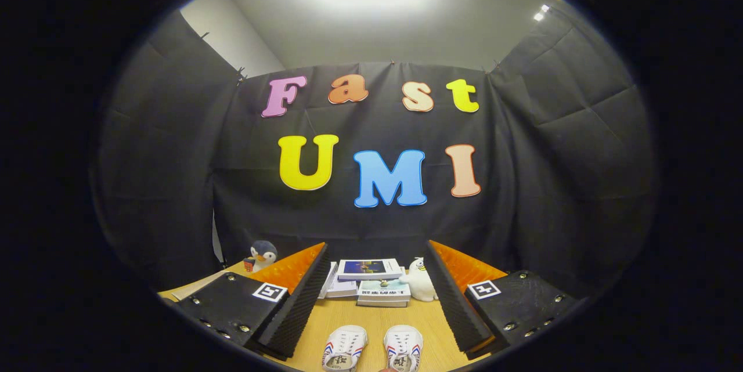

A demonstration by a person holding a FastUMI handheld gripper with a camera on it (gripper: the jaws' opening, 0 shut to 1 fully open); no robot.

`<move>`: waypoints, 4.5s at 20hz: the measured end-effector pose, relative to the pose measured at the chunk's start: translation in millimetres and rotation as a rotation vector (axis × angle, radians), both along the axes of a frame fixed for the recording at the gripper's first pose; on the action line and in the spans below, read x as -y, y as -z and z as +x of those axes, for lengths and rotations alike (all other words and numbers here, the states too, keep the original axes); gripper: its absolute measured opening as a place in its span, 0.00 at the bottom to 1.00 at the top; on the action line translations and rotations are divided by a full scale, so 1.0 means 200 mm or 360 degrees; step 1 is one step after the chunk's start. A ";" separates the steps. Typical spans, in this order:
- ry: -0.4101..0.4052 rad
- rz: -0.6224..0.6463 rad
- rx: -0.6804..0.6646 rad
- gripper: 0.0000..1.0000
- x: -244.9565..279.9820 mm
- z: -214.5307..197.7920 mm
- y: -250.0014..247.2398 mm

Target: Open the storage box then place both shoes into the box .Put the left shoe in first, then the right shoe, with the right side of both shoes facing outward in a uniform manner.

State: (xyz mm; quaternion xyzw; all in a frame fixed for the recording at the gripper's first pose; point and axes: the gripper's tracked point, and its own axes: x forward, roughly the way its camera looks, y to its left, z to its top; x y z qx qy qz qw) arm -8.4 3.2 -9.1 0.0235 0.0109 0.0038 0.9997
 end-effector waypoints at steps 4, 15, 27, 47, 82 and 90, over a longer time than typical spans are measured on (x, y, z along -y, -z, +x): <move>-0.0041 0.0062 -0.0032 0.97 -0.04 0.00 0.04; -0.0256 0.0495 -0.0368 0.98 -0.26 -0.02 0.33; -0.0486 0.1117 -0.0833 0.97 -0.59 -0.06 0.67; -0.0684 0.1854 -0.1365 0.94 -0.98 -0.20 0.97; -0.1125 0.1635 -0.1190 0.00 -1.45 -0.13 0.18; -0.1222 0.1400 -0.1110 0.01 -1.78 -0.16 0.09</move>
